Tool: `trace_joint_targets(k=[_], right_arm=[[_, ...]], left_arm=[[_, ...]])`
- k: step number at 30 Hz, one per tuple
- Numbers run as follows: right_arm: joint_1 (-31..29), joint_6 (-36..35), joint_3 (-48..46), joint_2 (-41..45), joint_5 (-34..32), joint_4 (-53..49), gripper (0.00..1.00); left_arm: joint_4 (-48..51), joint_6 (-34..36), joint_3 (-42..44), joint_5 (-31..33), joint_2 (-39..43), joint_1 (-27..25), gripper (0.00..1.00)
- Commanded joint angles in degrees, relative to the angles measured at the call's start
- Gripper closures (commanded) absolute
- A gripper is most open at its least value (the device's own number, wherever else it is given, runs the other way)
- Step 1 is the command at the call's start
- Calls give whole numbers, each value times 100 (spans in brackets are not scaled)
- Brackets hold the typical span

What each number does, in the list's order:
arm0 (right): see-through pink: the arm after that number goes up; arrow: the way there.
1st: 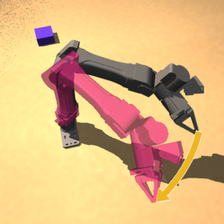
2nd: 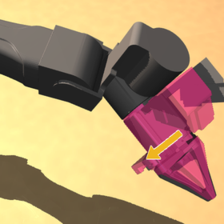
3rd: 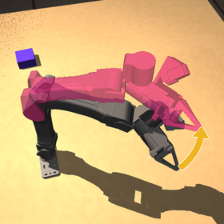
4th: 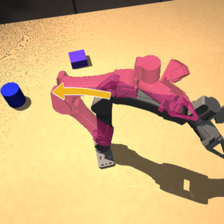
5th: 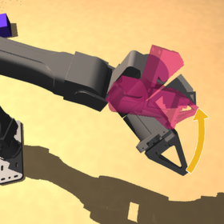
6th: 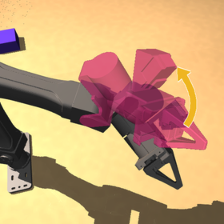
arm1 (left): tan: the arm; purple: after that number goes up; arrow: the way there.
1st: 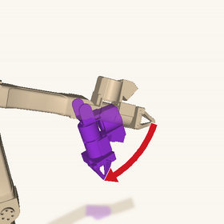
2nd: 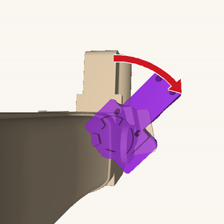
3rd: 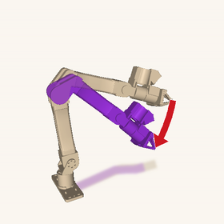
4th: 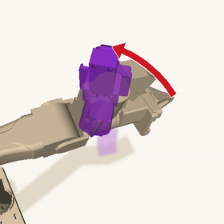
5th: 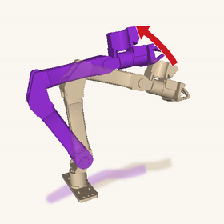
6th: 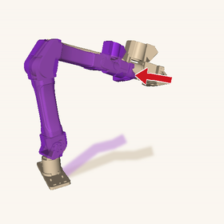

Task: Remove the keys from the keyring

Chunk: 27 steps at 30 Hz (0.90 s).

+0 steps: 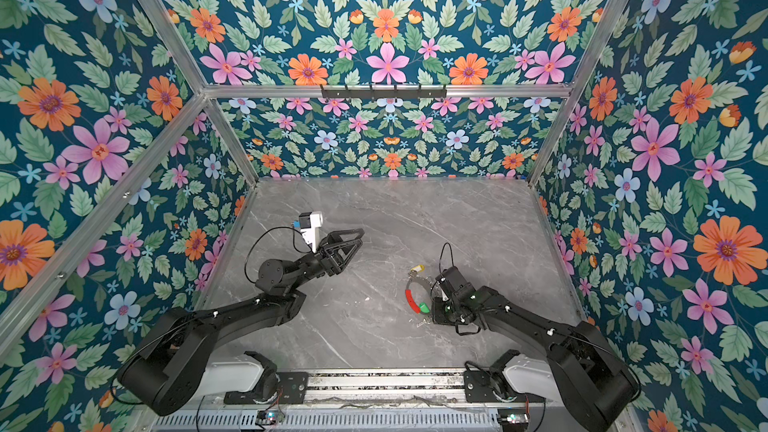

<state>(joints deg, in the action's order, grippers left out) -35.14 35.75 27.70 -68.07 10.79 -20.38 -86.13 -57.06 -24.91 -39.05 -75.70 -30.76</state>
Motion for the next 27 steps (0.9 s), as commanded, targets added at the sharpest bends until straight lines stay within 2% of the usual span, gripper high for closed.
trace_joint_targets(k=[1,11,18,27], right_arm=[[-4,-50,-2,39,7,52,82],[-3,-85,-2,105,3,-1,100],[-10,-342,17,527,20,-26,100],[-6,-1365,396,1275,43,227,100]], left_arm=[[-336,-77,4,-93,-20,6,24],[-497,-174,5,-94,-124,9,23],[-509,-163,22,-68,-95,10,22],[-493,-52,38,-24,-26,11,21]])
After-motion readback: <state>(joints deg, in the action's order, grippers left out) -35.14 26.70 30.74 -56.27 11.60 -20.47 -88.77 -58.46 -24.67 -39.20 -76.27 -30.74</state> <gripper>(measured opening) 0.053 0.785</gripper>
